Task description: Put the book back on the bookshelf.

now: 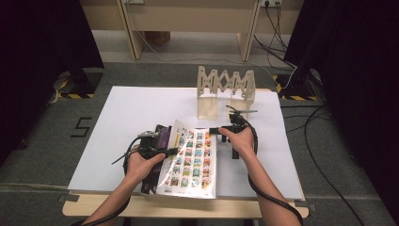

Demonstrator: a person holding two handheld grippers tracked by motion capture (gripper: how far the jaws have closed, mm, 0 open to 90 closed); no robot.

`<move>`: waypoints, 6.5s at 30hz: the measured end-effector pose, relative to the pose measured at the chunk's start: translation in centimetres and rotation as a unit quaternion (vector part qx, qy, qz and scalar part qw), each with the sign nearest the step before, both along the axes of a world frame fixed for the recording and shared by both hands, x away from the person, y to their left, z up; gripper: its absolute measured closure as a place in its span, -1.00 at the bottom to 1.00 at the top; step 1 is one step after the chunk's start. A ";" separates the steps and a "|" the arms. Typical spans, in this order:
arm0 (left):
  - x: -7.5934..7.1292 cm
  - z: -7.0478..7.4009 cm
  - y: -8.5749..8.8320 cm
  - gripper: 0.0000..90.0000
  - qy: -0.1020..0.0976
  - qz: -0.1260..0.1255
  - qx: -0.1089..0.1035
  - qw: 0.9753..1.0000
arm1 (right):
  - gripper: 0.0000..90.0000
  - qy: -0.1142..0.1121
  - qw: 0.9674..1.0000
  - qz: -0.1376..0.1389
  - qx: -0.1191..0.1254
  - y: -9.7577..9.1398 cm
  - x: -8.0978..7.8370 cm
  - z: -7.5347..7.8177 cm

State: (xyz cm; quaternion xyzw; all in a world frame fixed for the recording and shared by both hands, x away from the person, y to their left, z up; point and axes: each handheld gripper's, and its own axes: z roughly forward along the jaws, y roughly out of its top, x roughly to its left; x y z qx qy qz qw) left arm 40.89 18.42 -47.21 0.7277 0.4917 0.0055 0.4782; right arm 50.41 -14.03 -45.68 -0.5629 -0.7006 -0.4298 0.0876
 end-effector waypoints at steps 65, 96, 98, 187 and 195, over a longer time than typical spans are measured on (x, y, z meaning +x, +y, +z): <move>-0.8 -2.7 10.0 -0.17 -0.139 0.166 0.109 0.970 | 0.66 -0.098 0.995 -0.022 0.019 0.0 -2.7 8.6; -0.8 -2.7 10.0 -0.18 -0.139 0.172 0.110 0.969 | 0.66 -0.141 0.989 -0.043 0.021 -1.6 -3.2 11.0; -0.8 -2.7 10.0 -0.18 -0.140 0.172 0.110 0.969 | 0.66 -0.145 0.988 -0.044 0.020 -1.7 -3.2 11.1; -0.9 -2.7 9.9 -0.16 -0.148 0.167 0.116 0.968 | 0.66 -0.230 0.966 -0.113 0.039 -4.5 -3.0 15.3; -0.9 -2.7 9.9 -0.16 -0.148 0.166 0.114 0.968 | 0.66 -0.240 0.962 -0.125 0.040 -4.7 -3.0 15.6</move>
